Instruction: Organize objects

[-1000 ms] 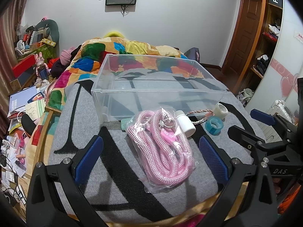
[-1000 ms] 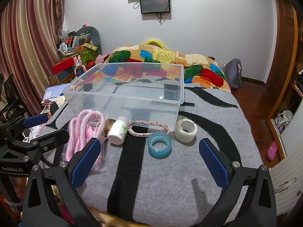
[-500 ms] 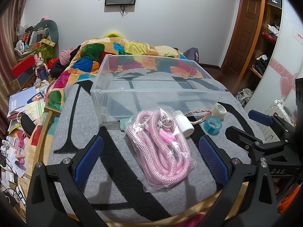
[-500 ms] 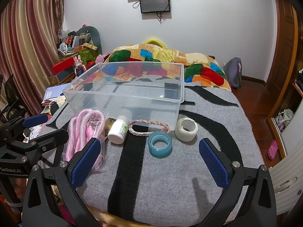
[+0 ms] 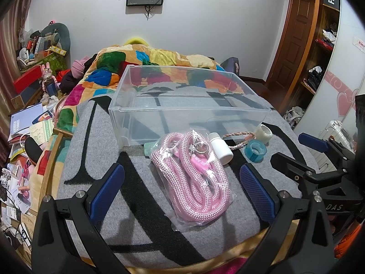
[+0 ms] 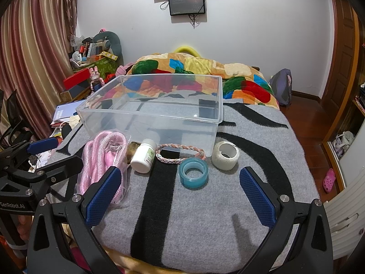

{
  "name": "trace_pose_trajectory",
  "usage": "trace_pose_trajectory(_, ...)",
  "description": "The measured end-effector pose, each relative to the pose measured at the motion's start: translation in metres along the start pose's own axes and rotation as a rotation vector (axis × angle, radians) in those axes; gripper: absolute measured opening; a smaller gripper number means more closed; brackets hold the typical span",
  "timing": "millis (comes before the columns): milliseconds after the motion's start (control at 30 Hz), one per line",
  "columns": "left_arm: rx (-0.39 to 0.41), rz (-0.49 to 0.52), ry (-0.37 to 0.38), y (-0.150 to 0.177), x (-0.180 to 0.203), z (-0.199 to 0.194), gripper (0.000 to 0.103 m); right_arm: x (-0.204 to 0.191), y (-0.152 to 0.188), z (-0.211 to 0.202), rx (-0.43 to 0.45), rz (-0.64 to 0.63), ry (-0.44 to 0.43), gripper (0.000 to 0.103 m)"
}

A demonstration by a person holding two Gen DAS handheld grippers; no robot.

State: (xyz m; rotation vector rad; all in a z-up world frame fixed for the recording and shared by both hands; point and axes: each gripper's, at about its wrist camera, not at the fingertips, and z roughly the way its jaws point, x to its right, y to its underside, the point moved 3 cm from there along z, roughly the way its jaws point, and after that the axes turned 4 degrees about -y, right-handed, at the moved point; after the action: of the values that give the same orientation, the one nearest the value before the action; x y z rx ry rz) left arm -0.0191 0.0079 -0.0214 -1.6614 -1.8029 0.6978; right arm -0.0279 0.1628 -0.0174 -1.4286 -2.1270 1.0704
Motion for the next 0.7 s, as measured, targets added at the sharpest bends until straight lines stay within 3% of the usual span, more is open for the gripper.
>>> trace_pose_trajectory(700, -0.002, -0.002, 0.002, 0.0024, 0.0016, -0.0008, 0.103, -0.0002, 0.0013, 0.001, -0.005, 0.004, -0.004, 0.103)
